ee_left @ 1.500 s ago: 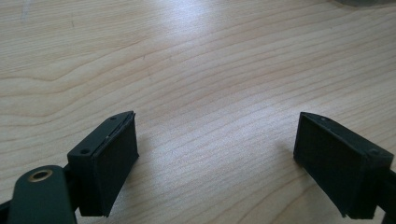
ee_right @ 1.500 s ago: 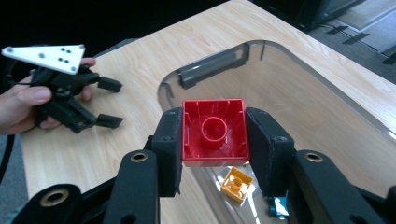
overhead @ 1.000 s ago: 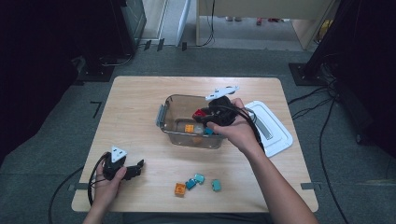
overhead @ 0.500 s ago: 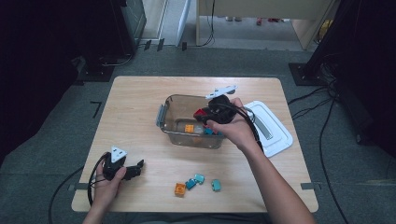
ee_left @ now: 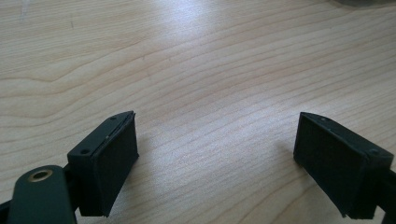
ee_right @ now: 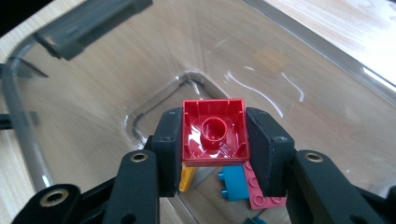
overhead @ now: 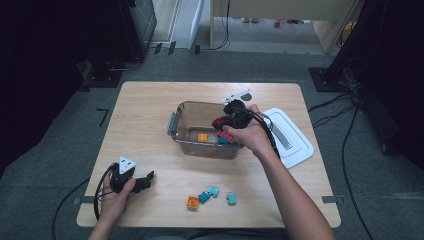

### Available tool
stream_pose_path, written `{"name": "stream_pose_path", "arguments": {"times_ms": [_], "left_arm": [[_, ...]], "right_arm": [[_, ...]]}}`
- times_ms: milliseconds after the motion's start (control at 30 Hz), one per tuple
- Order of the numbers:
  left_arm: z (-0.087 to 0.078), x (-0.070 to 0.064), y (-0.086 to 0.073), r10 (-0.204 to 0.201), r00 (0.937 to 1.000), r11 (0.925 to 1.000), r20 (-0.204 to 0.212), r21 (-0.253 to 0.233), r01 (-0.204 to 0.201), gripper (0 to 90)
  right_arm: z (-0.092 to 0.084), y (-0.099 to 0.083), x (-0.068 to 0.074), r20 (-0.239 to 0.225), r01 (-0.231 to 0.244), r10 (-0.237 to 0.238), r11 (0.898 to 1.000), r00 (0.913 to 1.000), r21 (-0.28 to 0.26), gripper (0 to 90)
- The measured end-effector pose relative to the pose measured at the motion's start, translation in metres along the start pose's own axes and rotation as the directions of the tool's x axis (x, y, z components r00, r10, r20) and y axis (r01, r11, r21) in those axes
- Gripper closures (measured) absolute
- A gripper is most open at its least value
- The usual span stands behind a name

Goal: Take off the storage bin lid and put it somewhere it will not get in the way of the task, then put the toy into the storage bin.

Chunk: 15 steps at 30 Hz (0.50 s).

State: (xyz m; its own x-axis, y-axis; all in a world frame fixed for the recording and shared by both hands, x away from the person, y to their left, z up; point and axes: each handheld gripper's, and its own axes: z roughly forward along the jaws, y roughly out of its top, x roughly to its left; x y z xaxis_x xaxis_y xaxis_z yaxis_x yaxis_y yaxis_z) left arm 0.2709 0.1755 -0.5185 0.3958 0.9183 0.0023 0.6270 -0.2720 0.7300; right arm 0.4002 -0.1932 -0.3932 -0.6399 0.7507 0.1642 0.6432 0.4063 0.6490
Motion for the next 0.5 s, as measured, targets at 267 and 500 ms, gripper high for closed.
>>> {"name": "stream_pose_path", "arguments": {"times_ms": [267, 500], "left_arm": [[0.0000, 0.0000, 0.0000, 0.000, 1.0000, 1.0000, 0.000, 0.000, 0.000, 13.5], [0.0001, -0.0001, 0.0001, 0.000, 1.0000, 1.0000, 0.000, 0.000, 0.000, 13.5]], "right_arm": [[-0.0005, -0.0007, -0.0028, 0.004, -0.007, 0.007, 1.000, 1.0000, 0.008, 59.6], [-0.0015, -0.0014, -0.0026, 0.000, -0.007, 0.007, 1.000, 1.0000, 0.006, 59.6]]}}
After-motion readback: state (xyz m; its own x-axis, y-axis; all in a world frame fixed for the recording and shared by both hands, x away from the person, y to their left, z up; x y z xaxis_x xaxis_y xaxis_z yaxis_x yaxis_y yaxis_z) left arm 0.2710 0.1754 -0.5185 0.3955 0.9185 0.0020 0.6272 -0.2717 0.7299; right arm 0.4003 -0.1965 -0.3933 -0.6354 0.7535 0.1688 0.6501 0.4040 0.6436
